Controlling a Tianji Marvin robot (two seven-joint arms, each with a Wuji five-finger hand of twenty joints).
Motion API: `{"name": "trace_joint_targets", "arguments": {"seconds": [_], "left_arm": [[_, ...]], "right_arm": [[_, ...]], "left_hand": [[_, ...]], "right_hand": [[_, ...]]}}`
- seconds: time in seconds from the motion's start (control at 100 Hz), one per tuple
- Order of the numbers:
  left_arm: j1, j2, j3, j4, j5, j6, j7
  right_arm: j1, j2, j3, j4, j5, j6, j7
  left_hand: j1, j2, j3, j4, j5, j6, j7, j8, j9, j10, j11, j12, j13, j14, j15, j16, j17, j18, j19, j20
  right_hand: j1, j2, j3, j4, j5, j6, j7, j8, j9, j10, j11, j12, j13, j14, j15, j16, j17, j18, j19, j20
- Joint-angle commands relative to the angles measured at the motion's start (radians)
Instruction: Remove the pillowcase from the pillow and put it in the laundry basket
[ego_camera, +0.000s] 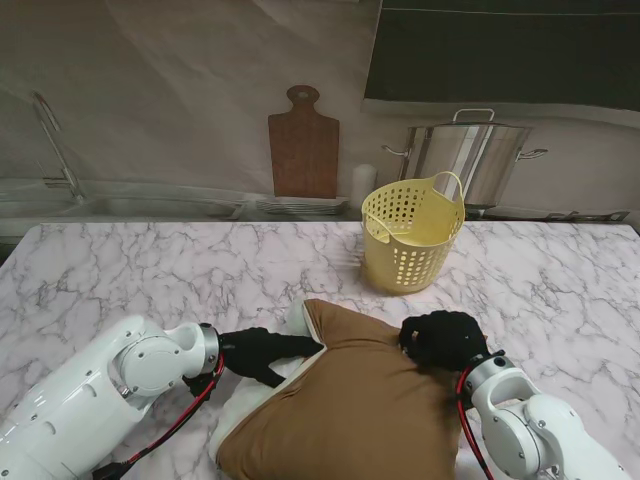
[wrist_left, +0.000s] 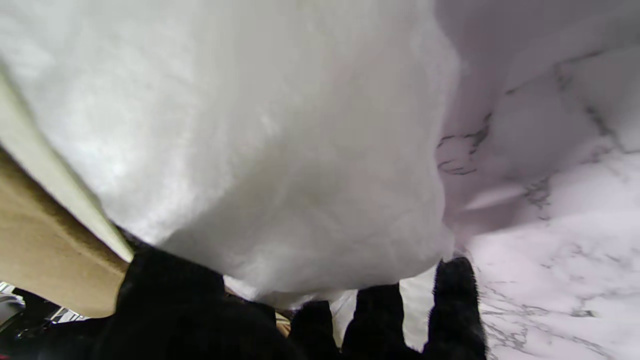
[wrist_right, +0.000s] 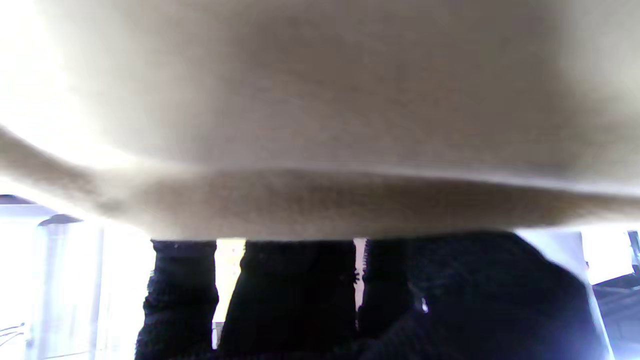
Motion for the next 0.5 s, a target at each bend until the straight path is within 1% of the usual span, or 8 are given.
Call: {"name": "trace_joint_targets", "arguments": {"seconds": [0.0, 0.09, 0.14, 0.19, 0.31, 0.41, 0.43, 0.49], "left_arm": [[0.016, 0.023, 0.016, 0.042, 0.020, 0.019, -0.058], [0.014, 0.025, 0.016, 0.042, 0.028, 0.025, -0.068], [0.018, 0.023, 0.013, 0.043, 0.031, 0.025, -0.063], [0.021, 0.022, 0.010, 0.043, 0.026, 0.025, -0.056], [0.017, 0.020, 0.016, 0.042, 0.024, 0.020, -0.045], [0.006, 0.018, 0.030, 0.048, 0.013, 0.021, -0.039], [0.003, 0.018, 0.034, 0.049, 0.011, 0.021, -0.038], [-0.007, 0.017, 0.046, 0.056, 0.004, 0.027, -0.034]], "right_arm": [[-0.037, 0.019, 0.026, 0.007, -0.005, 0.019, 0.015], [-0.067, 0.019, 0.058, -0.009, -0.020, 0.028, 0.021], [-0.073, 0.013, 0.057, -0.001, -0.009, 0.045, -0.020], [-0.078, 0.007, 0.057, -0.003, 0.015, 0.047, -0.050], [-0.078, -0.002, 0.043, -0.012, 0.039, 0.028, -0.114], [-0.075, -0.005, 0.028, -0.034, 0.049, 0.006, -0.136], [-0.074, -0.006, 0.025, -0.040, 0.055, 0.004, -0.134], [-0.071, -0.007, 0.012, -0.057, 0.068, -0.004, -0.131]], "left_hand": [[0.075, -0.079, 0.005, -0.002, 0.047, 0.068, 0.082, 0.024, 0.005, 0.068, 0.046, 0.014, 0.027, 0.066, 0.066, 0.009, -0.004, 0.002, -0.011, -0.002], [0.071, -0.078, 0.004, -0.002, 0.045, 0.070, 0.082, 0.024, 0.004, 0.069, 0.046, 0.012, 0.027, 0.066, 0.066, 0.009, -0.004, 0.002, -0.014, -0.002], [0.068, -0.075, 0.003, -0.002, 0.045, 0.070, 0.082, 0.024, 0.004, 0.071, 0.046, 0.011, 0.027, 0.068, 0.066, 0.008, -0.004, 0.003, -0.015, -0.002], [0.070, -0.075, 0.004, -0.002, 0.045, 0.070, 0.082, 0.024, 0.006, 0.071, 0.046, 0.011, 0.028, 0.069, 0.067, 0.009, -0.003, 0.004, -0.015, -0.002], [0.063, -0.067, 0.003, -0.003, 0.045, 0.071, 0.082, 0.024, 0.008, 0.073, 0.048, 0.011, 0.028, 0.070, 0.068, 0.009, -0.003, 0.004, -0.018, -0.002], [0.057, -0.060, 0.002, -0.004, 0.045, 0.071, 0.083, 0.025, 0.009, 0.075, 0.048, 0.011, 0.028, 0.072, 0.068, 0.009, -0.003, 0.004, -0.019, -0.001], [0.056, -0.055, 0.003, -0.004, 0.044, 0.072, 0.083, 0.025, 0.009, 0.076, 0.048, 0.011, 0.028, 0.074, 0.069, 0.009, -0.003, 0.004, -0.020, -0.001], [0.056, -0.053, 0.003, -0.005, 0.045, 0.073, 0.084, 0.026, 0.008, 0.077, 0.048, 0.011, 0.027, 0.074, 0.068, 0.009, -0.004, 0.005, -0.021, -0.001]], "right_hand": [[0.101, 0.010, 0.105, 0.047, 0.053, -0.004, 0.040, 0.010, 0.029, 0.057, 0.066, 0.024, 0.120, 0.038, 0.192, 0.047, 0.020, 0.006, 0.053, 0.009], [0.097, 0.005, 0.116, 0.046, 0.054, 0.005, 0.036, 0.011, 0.033, 0.063, 0.073, 0.032, 0.126, 0.035, 0.212, 0.047, 0.029, 0.005, 0.062, 0.008], [0.094, 0.014, 0.101, 0.054, 0.037, 0.022, 0.029, -0.002, 0.029, 0.059, 0.059, 0.023, 0.115, 0.047, 0.191, 0.033, 0.016, 0.006, 0.054, 0.000], [0.075, 0.052, 0.022, 0.064, -0.003, 0.031, 0.010, -0.027, 0.004, 0.053, 0.019, -0.012, 0.077, 0.075, 0.122, 0.007, -0.023, 0.013, 0.024, -0.017], [-0.069, 0.096, -0.135, 0.087, -0.099, 0.050, -0.046, -0.045, -0.123, 0.069, -0.100, -0.127, -0.044, 0.104, -0.085, -0.036, -0.108, 0.025, -0.047, -0.033], [-0.195, 0.174, -0.220, 0.143, -0.106, 0.092, -0.303, 0.078, -0.258, 0.090, -0.182, -0.207, -0.160, 0.135, -0.286, -0.070, -0.187, 0.050, -0.129, -0.040], [-0.215, 0.191, -0.235, 0.163, -0.113, 0.101, -0.365, 0.138, -0.293, 0.099, -0.201, -0.222, -0.187, 0.144, -0.324, -0.082, -0.204, 0.057, -0.145, -0.039], [-0.252, 0.216, -0.286, 0.169, -0.174, 0.117, -0.431, 0.150, -0.404, 0.118, -0.263, -0.263, -0.274, 0.168, -0.444, -0.138, -0.258, 0.080, -0.197, -0.050]]}}
